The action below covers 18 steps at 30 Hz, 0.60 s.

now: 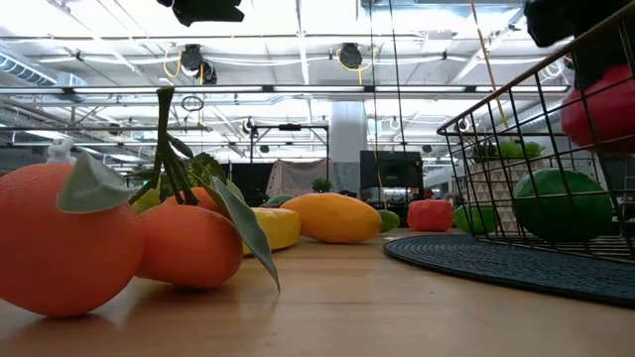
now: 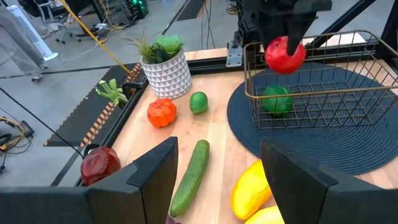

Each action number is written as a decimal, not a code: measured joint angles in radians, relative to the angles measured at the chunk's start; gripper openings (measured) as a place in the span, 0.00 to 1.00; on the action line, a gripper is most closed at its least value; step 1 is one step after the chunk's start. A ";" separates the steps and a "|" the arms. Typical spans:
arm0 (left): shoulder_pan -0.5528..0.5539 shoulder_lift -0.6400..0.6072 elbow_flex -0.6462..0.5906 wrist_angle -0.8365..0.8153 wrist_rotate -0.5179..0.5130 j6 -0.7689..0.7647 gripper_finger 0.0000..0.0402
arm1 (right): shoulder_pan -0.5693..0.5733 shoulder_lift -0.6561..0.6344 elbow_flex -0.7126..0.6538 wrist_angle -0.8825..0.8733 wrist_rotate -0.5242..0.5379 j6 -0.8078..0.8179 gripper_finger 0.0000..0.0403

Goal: Build produce basket
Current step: Put the red apple into the wire basket

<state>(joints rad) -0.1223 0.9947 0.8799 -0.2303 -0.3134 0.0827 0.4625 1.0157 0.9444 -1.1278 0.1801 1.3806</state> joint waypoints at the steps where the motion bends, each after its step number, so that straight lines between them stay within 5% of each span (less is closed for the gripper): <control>1: 0.000 0.000 0.000 0.000 0.000 0.000 0.57 | 0.000 0.000 -0.010 0.000 -0.001 0.006 0.79; 18: 0.000 0.000 0.000 0.003 0.000 -0.002 0.57 | 0.000 0.000 -0.096 0.001 -0.002 0.009 0.79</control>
<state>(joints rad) -0.1219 0.9947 0.8799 -0.2269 -0.3134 0.0803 0.4622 1.0153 0.8482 -1.1264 0.1783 1.3900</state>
